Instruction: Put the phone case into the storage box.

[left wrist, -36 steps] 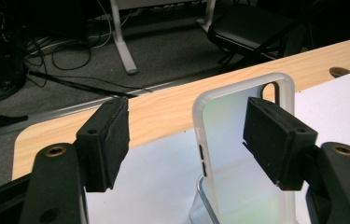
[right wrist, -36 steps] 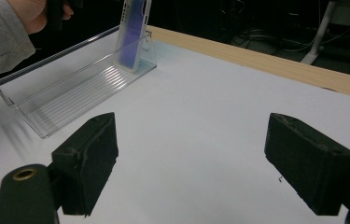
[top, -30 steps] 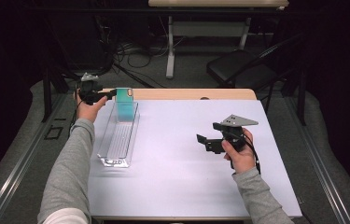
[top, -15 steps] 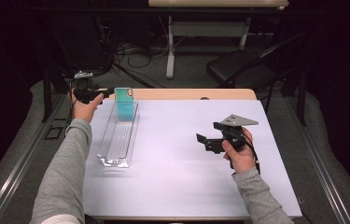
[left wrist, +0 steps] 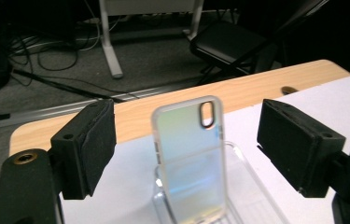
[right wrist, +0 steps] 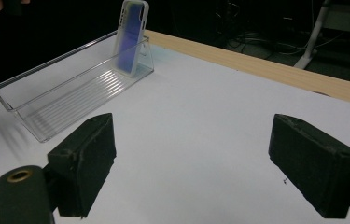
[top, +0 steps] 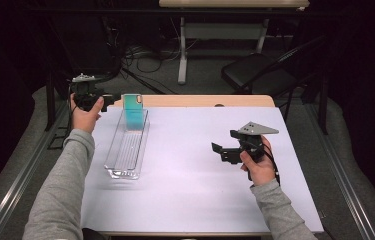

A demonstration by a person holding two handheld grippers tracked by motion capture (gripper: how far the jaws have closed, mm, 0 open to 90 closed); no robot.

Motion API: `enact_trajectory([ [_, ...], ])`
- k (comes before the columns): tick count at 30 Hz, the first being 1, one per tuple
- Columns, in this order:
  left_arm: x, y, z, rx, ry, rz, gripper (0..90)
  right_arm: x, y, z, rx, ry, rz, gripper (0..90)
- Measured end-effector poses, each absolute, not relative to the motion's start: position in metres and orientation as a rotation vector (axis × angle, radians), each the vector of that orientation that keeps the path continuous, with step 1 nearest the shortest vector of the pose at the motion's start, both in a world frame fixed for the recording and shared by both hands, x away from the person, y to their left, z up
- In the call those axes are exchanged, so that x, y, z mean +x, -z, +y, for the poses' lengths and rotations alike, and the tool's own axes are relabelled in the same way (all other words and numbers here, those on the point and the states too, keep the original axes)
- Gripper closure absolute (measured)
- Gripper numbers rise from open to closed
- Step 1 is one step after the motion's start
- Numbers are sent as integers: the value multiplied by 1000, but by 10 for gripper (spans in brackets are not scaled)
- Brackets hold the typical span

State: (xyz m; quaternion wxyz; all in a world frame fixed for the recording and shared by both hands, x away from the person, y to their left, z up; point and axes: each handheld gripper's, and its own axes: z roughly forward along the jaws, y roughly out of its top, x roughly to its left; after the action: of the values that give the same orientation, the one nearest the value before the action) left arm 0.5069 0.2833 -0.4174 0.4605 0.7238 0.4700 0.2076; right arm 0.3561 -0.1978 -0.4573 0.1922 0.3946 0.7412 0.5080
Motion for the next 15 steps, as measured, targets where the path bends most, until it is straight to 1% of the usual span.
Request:
enact_trajectory([
  [1,505,416,282,1789,-510,1147,163,356,457,-198,1109,-1424,2080,144],
  [10,482,398,270,1789,-498,1020,155,353,454,-201,1113,-1428,2062,143],
  [15,467,389,263,1785,-469,943,136,350,452,-204,1111,-1427,2054,141],
])
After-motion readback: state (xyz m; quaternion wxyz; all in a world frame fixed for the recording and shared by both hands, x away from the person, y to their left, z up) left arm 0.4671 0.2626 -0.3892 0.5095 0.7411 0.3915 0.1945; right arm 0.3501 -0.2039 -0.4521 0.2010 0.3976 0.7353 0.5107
